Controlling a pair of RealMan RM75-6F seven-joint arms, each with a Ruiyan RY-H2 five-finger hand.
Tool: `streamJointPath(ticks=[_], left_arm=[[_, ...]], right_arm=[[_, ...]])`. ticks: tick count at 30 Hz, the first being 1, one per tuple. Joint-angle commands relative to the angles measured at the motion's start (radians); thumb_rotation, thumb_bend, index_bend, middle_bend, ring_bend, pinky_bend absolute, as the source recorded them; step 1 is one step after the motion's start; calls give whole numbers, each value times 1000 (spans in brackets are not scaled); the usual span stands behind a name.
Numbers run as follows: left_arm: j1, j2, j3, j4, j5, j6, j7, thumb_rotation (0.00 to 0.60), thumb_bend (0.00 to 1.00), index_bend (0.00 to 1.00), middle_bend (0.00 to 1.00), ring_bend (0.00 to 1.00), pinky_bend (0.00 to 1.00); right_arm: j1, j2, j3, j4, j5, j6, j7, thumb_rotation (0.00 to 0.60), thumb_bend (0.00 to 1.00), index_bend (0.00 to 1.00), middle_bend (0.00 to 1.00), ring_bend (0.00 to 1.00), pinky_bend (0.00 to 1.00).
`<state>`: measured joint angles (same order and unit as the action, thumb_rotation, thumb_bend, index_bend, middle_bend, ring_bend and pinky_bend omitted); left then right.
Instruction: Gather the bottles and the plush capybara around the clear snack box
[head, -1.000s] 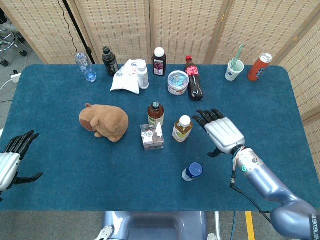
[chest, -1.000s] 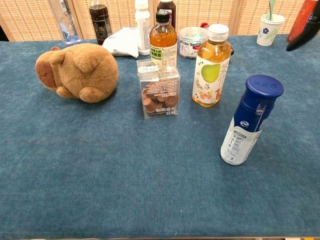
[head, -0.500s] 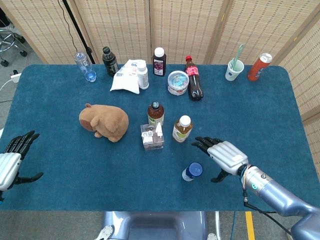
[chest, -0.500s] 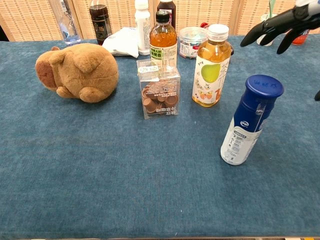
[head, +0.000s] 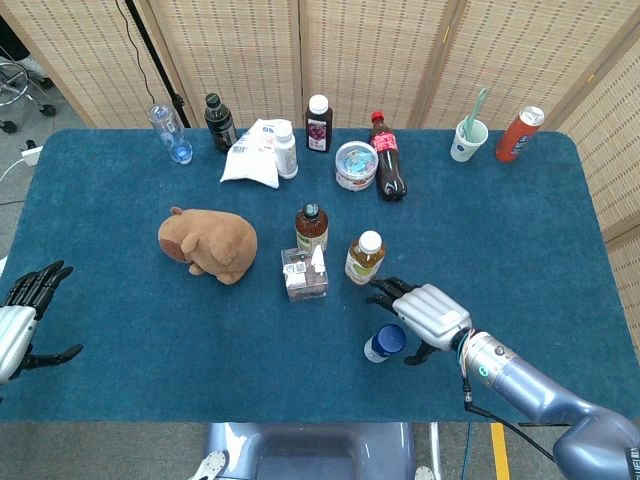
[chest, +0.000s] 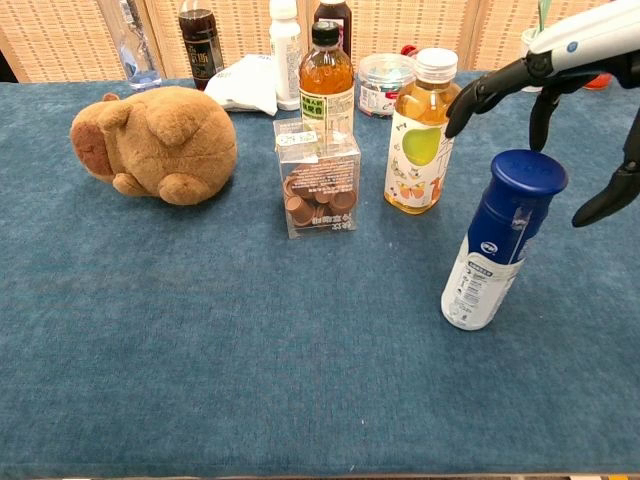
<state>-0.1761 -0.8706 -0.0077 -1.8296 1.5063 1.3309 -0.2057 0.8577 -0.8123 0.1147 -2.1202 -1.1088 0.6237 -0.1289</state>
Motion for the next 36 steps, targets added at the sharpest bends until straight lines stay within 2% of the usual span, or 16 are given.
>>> streamJointPath(ticks=[1, 7, 9, 12, 21, 23, 25, 36], left_arm=[[1, 2, 1, 2, 3, 2, -7, 600, 147, 0, 0, 0, 0], [3, 4, 1, 6, 4, 5, -15, 600, 146, 0, 0, 0, 0], [2, 4, 1, 6, 5, 4, -16, 600, 147, 0, 0, 0, 0], [3, 4, 1, 6, 6, 5, -17, 600, 146, 0, 0, 0, 0], [3, 6, 1, 7, 8, 5, -19, 600, 147, 0, 0, 0, 0], [4, 5, 2, 7, 8, 6, -20, 600, 147, 0, 0, 0, 0], [4, 5, 2, 7, 8, 7, -20, 600, 147, 0, 0, 0, 0], [2, 6, 4, 5, 13, 3, -24, 600, 147, 0, 0, 0, 0]], right_arm=[[20, -17, -18, -7, 41, 2, -44, 600, 0, 207, 102, 107, 304], [36, -35, -34, -19, 93, 16, -79, 600, 9, 292, 209, 214, 379], [37, -45, -35, -18, 100, 25, -81, 600, 73, 310, 238, 246, 399], [41, -59, -38, -14, 109, 34, -91, 600, 267, 350, 285, 288, 439], [38, -80, -48, -9, 102, 59, -103, 600, 649, 433, 363, 363, 575], [33, -80, -49, -10, 90, 63, -100, 600, 770, 446, 378, 380, 613], [30, -79, -49, -13, 82, 64, -96, 600, 828, 460, 394, 396, 639], [24, -74, -18, -46, 34, 95, -78, 600, 876, 499, 428, 429, 657]])
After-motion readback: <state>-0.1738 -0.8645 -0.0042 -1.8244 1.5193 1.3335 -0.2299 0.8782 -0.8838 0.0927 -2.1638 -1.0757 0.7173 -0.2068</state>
